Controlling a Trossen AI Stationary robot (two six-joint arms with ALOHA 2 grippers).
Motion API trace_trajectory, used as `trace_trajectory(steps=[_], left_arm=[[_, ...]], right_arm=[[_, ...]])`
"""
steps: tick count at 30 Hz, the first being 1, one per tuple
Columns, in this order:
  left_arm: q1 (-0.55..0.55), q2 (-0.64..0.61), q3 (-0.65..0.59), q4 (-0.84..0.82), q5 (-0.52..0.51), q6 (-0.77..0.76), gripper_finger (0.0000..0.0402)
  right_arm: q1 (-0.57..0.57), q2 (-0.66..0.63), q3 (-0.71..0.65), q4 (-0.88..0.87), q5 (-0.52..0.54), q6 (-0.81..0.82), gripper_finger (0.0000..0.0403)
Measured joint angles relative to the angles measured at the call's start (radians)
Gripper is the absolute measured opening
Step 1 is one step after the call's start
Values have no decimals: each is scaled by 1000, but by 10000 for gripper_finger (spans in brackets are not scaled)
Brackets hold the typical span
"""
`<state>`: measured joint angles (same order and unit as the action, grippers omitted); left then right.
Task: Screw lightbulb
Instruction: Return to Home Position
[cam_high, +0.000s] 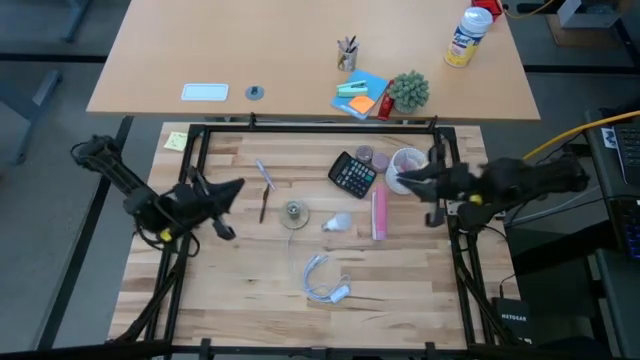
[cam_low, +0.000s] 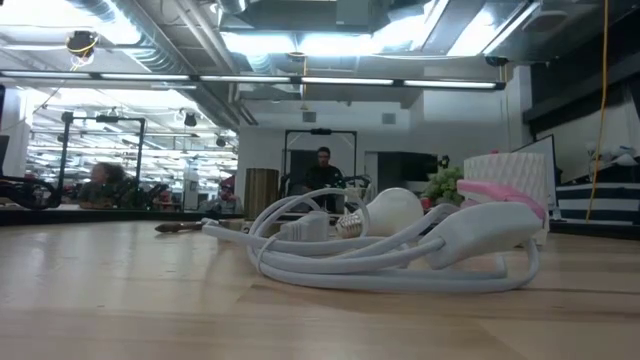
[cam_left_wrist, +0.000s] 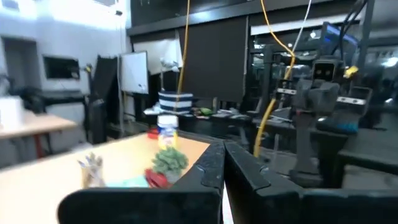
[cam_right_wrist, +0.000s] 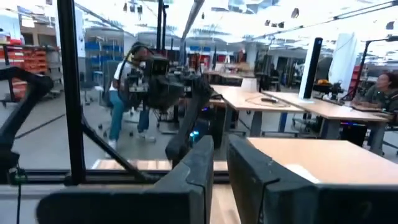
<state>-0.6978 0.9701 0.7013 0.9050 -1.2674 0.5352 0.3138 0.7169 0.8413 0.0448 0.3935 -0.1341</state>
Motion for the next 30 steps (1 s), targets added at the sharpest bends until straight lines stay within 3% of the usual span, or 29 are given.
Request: trace_trajectory(steps=[4, 8, 12, 15, 22, 30], left_arm=[[28, -43, -22, -55, 14, 71, 0], [87, -48, -119, -192, 161, -75, 0], [195, -38, -245, -225, 402, -322, 0], [275, -37, -322, -216, 500, -480, 0], [434, -38, -434, -211, 647, -680, 0], [555, -36, -512, -217, 682, -712, 0]], right_arm=[[0, -132, -1, -253, 34, 24, 51], [0, -260, -93, -389, 51, 137, 51], [0, -375, -287, -235, 41, 155, 51], [0, -435, -447, -37, 43, 133, 51], [0, -458, -736, 254, 33, 171, 51], [0, -457, -829, 218, 32, 266, 51]])
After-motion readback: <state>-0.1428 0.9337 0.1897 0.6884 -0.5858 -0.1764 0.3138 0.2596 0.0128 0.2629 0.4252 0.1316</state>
